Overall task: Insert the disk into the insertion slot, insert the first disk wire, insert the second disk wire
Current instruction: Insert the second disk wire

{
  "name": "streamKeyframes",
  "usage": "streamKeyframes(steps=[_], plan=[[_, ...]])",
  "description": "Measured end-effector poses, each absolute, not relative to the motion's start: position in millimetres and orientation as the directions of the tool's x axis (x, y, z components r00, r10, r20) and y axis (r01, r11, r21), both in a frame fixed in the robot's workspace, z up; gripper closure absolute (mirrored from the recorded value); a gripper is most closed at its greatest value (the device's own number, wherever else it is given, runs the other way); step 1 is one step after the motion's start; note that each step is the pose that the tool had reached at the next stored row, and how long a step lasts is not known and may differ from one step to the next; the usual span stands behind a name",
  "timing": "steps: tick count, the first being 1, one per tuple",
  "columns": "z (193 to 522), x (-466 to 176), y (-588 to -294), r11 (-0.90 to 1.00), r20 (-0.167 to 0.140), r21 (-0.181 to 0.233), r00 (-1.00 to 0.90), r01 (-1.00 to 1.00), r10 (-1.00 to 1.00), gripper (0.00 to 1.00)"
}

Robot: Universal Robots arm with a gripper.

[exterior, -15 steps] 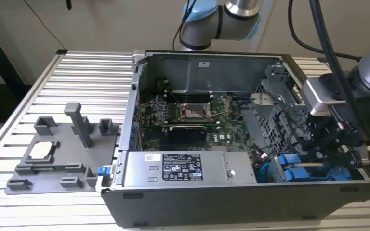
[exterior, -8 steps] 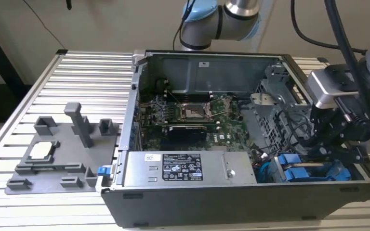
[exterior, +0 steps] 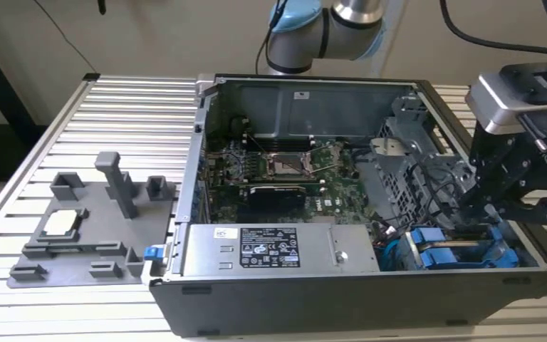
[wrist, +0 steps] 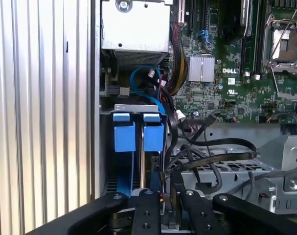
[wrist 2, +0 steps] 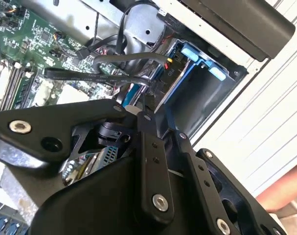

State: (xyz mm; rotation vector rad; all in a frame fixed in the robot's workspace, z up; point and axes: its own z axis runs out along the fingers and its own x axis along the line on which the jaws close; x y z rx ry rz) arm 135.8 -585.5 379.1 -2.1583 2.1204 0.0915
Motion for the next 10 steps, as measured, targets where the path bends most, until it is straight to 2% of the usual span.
streamKeyframes(steps=[10], plan=[[386.3, 135.8, -585.5, -0.015, -0.123, -0.037, 0.02, -0.999, -0.992, 0.76]])
